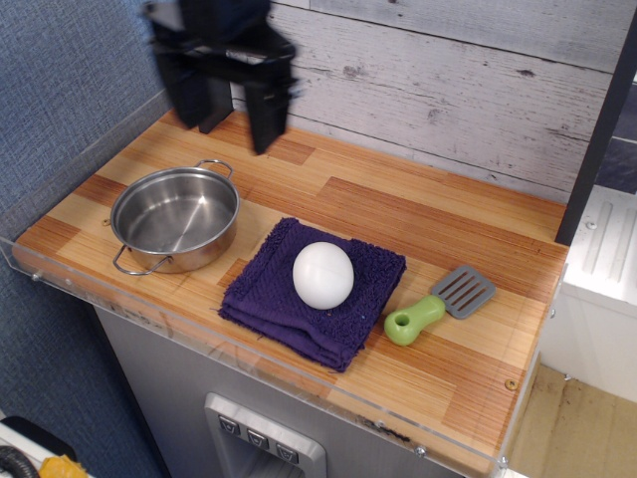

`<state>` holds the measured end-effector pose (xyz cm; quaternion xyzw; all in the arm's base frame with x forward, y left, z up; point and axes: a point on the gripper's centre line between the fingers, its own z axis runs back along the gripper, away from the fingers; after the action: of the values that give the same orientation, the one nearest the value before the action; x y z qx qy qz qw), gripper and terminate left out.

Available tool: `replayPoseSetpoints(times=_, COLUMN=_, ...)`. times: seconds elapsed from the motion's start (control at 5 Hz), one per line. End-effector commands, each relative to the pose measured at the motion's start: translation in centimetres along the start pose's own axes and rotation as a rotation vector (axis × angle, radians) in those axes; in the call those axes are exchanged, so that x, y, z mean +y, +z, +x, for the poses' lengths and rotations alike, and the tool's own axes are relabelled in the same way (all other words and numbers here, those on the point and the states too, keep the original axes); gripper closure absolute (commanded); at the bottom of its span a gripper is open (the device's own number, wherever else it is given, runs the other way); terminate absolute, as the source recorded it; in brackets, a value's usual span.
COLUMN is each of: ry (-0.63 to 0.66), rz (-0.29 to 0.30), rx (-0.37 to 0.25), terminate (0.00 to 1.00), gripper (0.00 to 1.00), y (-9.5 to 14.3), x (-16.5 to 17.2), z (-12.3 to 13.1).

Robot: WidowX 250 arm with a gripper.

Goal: PICK UP THE VESSEL AND PUT ANOTHER SIDE OF THE TABLE

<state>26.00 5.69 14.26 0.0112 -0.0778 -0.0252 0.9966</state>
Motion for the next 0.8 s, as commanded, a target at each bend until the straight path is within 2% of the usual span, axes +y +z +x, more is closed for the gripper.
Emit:
replayPoseSetpoints(times=0.0, ry=0.009, rz=0.015, rx=-0.02, terminate=0.0, gripper=0.0, y=-2.6, x=2.0, z=-0.9)
replayPoseSetpoints(times=0.6, ry=0.003, rz=0.018, rx=0.043, terminate=0.0, gripper=0.0, y=-9.0, x=3.0, z=1.6)
